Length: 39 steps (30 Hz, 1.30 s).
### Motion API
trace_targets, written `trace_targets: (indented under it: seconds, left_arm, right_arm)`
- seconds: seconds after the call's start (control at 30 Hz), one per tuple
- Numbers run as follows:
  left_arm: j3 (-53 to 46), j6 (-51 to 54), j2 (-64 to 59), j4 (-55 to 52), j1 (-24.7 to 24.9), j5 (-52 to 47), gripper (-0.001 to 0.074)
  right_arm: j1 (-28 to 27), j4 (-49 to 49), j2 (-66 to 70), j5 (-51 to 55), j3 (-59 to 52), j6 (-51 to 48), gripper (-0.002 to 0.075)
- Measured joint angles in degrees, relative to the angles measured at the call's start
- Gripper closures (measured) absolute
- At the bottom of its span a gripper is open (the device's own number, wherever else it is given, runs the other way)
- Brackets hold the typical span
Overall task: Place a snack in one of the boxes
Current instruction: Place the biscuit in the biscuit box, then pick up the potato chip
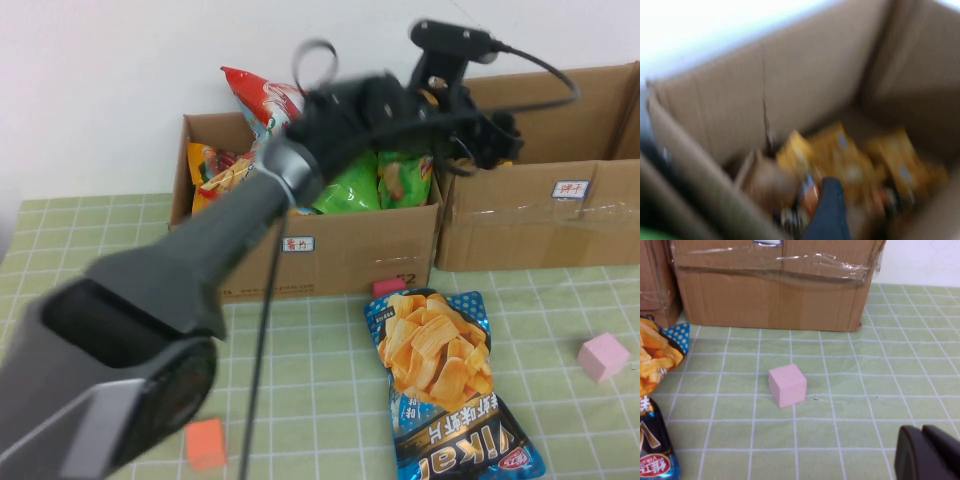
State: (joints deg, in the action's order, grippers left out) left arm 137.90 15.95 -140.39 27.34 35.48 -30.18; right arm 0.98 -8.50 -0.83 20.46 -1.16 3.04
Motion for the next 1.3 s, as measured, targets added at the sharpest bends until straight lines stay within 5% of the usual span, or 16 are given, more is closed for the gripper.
trace_targets:
  seconds: [0.1, 0.27, 0.37, 0.73, 1.3]
  left_arm:
    - [1.0, 2.8, 3.6, -1.8, -1.5, -13.3, 0.0283]
    - [1.6, 8.7, 8.0, -5.3, -2.1, -33.4, 0.0592]
    - [1.0, 9.9, 8.1, -5.0, -1.9, -39.5, 0.0696]
    - [-11.4, 13.1, 9.8, -3.9, 4.7, -40.8, 0.0735]
    - [-36.8, 12.8, 21.7, -6.3, 5.1, -33.3, 0.0735]
  right_arm:
    - [0.0, 0.0, 0.0, 0.0, 0.0, 0.0, 0.0728]
    - [0.0, 0.0, 0.0, 0.0, 0.0, 0.0, 0.0728]
    - [0.0, 0.0, 0.0, 0.0, 0.0, 0.0, 0.0728]
    - [0.0, 0.0, 0.0, 0.0, 0.0, 0.0, 0.0728]
    - [0.0, 0.0, 0.0, 0.0, 0.0, 0.0, 0.0728]
